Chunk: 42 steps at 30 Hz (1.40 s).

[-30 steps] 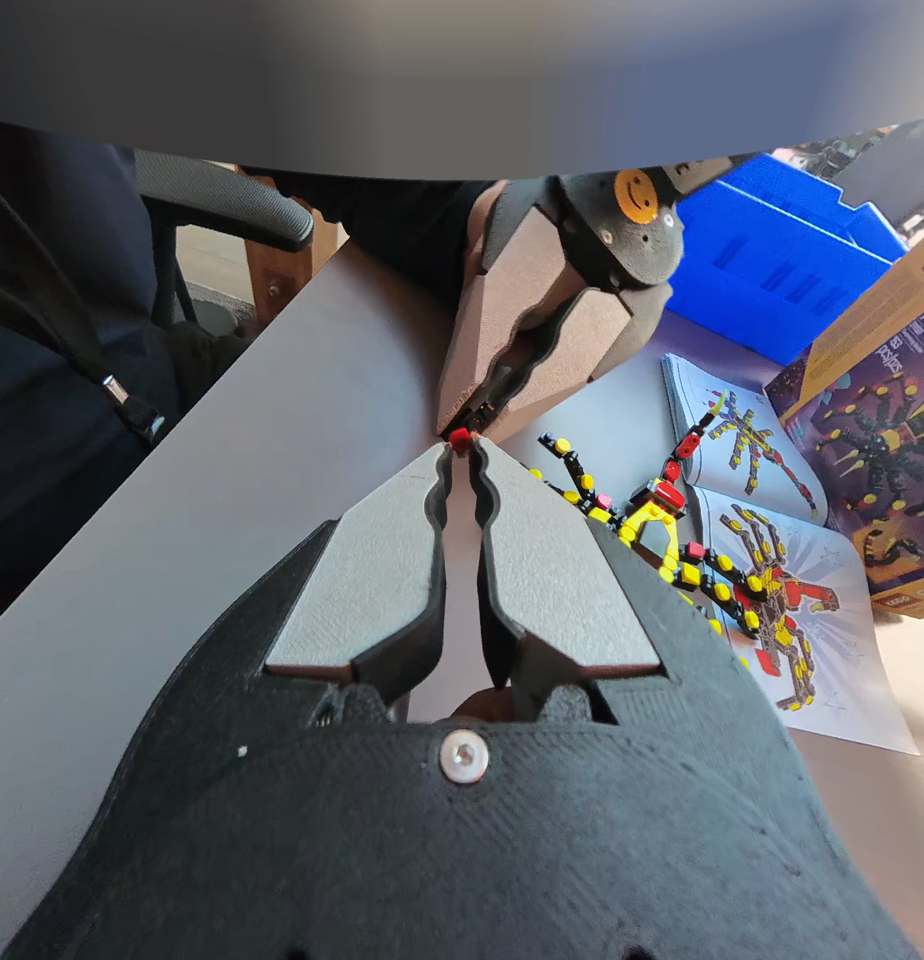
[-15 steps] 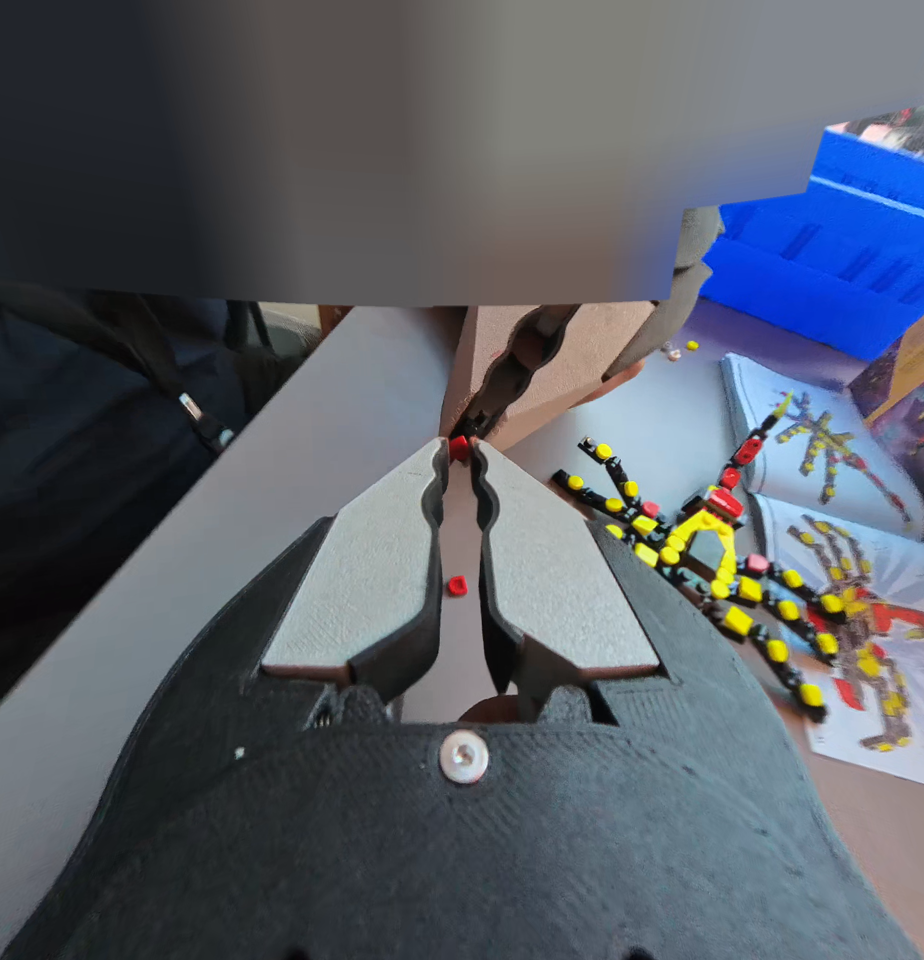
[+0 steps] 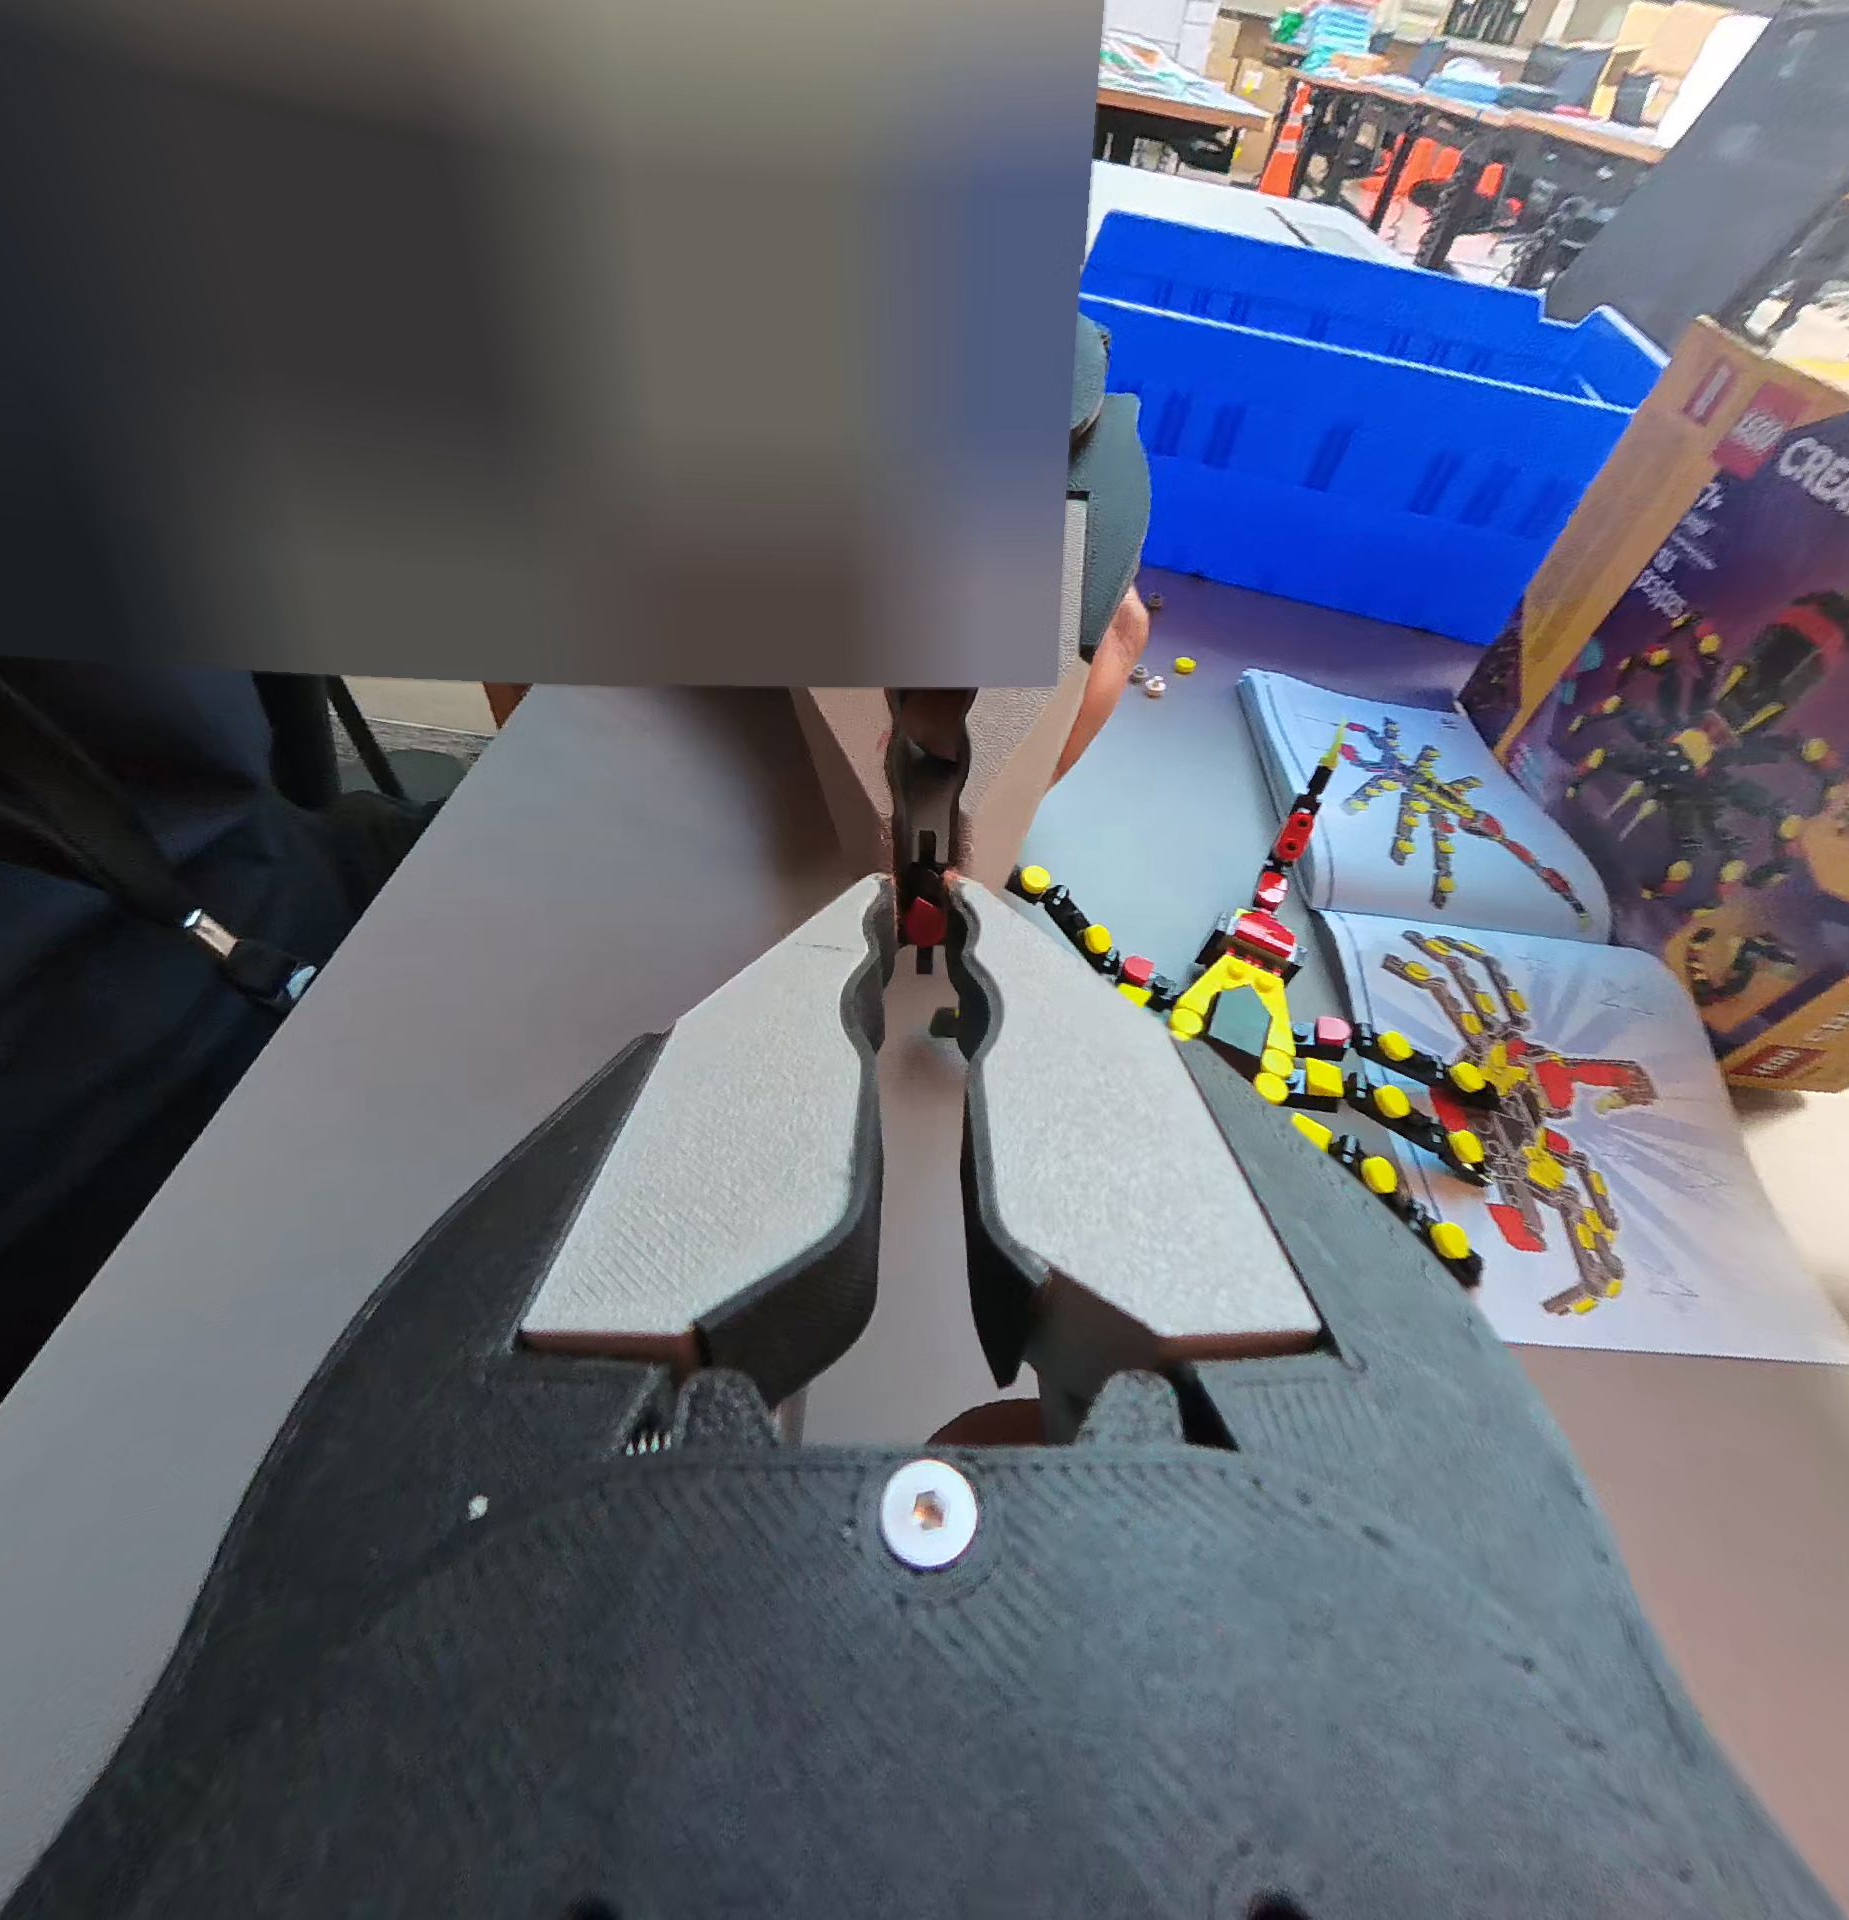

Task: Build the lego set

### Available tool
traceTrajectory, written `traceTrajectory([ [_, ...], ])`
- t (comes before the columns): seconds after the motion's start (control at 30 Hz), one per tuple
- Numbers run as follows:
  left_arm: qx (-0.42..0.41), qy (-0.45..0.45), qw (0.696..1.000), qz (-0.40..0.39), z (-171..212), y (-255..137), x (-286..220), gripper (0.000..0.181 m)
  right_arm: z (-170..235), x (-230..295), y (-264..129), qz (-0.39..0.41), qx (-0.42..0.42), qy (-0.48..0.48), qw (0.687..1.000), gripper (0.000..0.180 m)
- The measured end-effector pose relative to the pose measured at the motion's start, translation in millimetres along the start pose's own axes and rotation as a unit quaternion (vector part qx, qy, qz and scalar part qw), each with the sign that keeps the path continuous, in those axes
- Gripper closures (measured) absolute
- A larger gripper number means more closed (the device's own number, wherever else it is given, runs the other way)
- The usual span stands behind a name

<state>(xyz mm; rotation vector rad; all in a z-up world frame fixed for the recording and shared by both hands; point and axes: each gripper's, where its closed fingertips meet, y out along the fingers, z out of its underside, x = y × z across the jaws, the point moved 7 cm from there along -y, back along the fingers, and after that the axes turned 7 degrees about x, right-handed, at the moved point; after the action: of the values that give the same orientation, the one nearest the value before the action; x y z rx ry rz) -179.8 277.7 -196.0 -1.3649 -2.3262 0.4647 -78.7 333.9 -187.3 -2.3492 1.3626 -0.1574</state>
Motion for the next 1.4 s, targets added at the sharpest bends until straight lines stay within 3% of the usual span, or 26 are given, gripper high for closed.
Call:
traceTrajectory([
  [0.27,-0.013,0.029,0.999,-0.037,-3.2,-2.0,0.9,0.176,-0.9,-4.8,-3.5,0.023,-0.008,0.004,1.0,0.172],
  [0.43,-0.017,-0.003,0.999,-0.036,-1.8,-1.9,5.5,0.176,-1.5,-4.6,-2.8,0.059,0.003,-0.032,0.998,0.175],
  [0.73,-0.025,0.085,0.988,-0.124,-8.2,-4.9,3.7,0.176,0.0,-16.6,-8.2,0.002,-0.059,0.09,0.994,0.171],
  [0.87,-0.015,0.111,0.981,-0.155,-9.3,-4.8,3.1,0.176,-2.4,-14.7,-7.4,0.042,-0.047,0.047,0.997,0.172],
  [1.1,-0.008,0.047,0.985,-0.164,-6.3,-3.0,11.5,0.176,-4.6,-12.3,-3.1,0.15,0.01,-0.046,0.988,0.175],
  [1.3,-0.025,0.047,0.988,-0.147,-9.2,-4.0,9.4,0.176,-6.6,-10.1,-6.1,0.128,-0.018,-0.041,0.991,0.176],
  [1.4,-0.008,0.048,0.99,-0.134,-5.8,-2.2,8.7,0.176,-5.8,-5.2,-3.3,0.151,0.026,-0.103,0.983,0.176],
])
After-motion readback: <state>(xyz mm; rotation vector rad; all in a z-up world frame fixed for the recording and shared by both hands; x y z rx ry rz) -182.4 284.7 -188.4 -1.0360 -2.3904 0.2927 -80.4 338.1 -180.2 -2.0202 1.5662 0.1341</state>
